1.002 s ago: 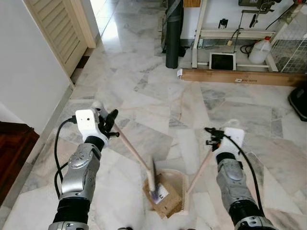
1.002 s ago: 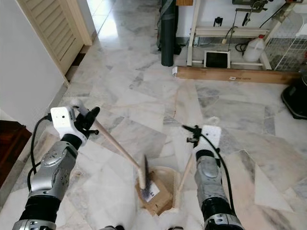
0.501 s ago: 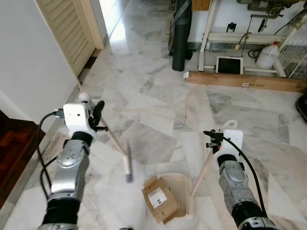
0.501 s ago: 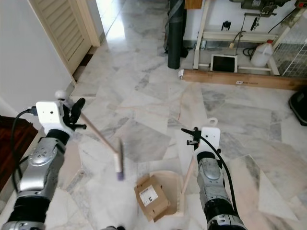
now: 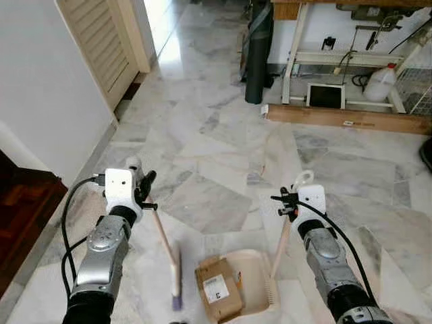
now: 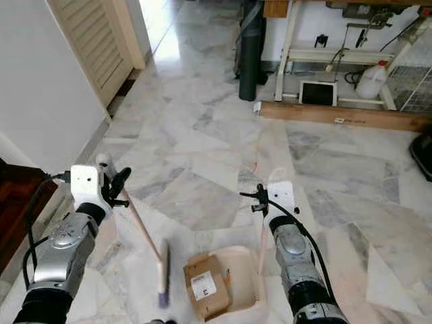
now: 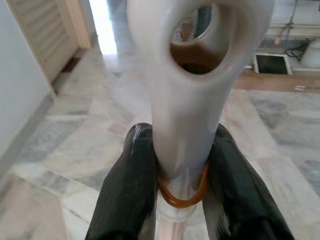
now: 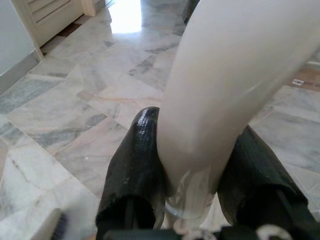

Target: Sweep floor

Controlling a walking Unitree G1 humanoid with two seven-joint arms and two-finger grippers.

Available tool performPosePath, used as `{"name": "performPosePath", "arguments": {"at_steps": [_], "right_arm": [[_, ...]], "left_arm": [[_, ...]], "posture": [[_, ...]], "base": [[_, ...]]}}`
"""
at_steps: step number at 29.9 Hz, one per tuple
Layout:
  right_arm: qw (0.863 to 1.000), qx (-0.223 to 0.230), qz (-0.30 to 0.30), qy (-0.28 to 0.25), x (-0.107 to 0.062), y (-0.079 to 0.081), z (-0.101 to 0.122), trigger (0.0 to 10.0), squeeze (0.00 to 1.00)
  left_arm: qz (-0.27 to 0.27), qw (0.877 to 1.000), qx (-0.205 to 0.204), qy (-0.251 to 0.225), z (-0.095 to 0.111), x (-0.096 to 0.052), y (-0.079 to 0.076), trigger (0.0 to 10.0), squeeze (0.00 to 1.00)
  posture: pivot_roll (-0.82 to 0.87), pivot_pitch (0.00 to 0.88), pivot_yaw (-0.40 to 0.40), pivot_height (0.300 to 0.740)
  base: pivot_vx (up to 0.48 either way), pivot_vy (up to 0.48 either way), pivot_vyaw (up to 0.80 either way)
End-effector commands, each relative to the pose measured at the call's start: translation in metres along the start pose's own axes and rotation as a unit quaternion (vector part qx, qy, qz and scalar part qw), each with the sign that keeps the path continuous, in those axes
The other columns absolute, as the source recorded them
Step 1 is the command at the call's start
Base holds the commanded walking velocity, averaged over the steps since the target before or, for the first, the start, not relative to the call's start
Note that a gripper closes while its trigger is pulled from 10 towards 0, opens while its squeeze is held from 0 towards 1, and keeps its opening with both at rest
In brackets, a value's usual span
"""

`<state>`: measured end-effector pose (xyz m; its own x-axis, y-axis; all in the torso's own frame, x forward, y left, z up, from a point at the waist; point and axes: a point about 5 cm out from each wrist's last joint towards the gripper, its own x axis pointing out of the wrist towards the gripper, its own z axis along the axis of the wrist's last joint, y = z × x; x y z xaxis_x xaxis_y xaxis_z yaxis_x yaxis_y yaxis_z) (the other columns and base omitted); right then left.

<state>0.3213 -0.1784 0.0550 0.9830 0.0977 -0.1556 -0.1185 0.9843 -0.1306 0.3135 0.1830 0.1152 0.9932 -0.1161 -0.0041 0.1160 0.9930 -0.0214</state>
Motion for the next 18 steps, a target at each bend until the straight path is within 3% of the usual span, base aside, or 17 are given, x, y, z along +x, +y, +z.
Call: {"name": "performPosePath", "arguments": {"at_steps": [1,8,12,17,18], "right_arm": [[1.0,-0.002,0.008,0.012,-0.0032,0.0028,-0.0063,10.0,0.0],[1.0,-0.001,0.019,0.014,-0.0041,0.0055,-0.0076,10.0,0.0],[1.0,-0.001,0.02,0.013,-0.004,0.0046,-0.0068,10.0,0.0],[1.0,-0.001,0.02,0.012,-0.004,0.0037,-0.0064,10.0,0.0],[1.0,0.0,0.02,0.012,-0.0036,0.0038,-0.0061,10.0,0.0]], "left_arm": [[0.0,1.0,-0.016,0.002,0.0014,0.0021,0.004,10.0,0.0],[-0.028,0.996,-0.074,0.029,-0.0052,0.004,0.0002,10.0,0.0],[-0.037,0.995,-0.085,0.036,-0.0056,0.0047,-0.0013,10.0,0.0],[-0.039,0.991,-0.125,0.034,-0.0049,0.0053,-0.0022,10.0,0.0],[-0.041,0.988,-0.149,0.028,-0.002,0.0066,-0.003,10.0,0.0]], "posture": [[0.09,0.099,0.07,0.74],[0.09,0.107,0.071,0.74],[0.09,0.109,0.07,0.74],[0.09,0.109,0.07,0.74],[0.09,0.108,0.068,0.74]], "base": [[0.0,0.0,0.0],[0.0,0.0,0.0],[0.0,0.0,0.0],[0.0,0.0,0.0],[0.0,0.0,0.0]]}}
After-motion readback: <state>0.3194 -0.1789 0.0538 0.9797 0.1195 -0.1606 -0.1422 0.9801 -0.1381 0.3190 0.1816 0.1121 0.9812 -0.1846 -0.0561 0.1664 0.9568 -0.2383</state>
